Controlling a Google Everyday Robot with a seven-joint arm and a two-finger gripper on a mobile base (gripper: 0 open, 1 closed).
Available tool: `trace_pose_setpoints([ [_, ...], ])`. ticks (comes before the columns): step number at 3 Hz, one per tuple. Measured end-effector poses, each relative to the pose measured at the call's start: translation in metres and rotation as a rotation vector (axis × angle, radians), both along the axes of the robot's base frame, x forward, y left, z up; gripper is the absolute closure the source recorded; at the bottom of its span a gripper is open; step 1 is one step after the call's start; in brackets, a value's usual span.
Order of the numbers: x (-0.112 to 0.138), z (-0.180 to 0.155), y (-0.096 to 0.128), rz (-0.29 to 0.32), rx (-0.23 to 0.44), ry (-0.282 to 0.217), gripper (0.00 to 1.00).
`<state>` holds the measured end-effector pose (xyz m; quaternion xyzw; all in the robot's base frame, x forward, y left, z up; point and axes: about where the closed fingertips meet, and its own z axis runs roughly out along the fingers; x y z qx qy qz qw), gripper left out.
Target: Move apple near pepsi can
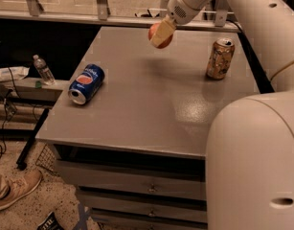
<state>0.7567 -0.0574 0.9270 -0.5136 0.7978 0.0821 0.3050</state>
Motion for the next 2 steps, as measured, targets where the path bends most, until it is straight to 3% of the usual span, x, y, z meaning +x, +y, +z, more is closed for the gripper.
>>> trace_pose_setpoints([
  [1,-0.002,-0.003,0.004,0.007,-0.007,0.006,1.0],
  [2,-0.02,-0.002,0.015,0.041,-0.013,0.0,1.0],
])
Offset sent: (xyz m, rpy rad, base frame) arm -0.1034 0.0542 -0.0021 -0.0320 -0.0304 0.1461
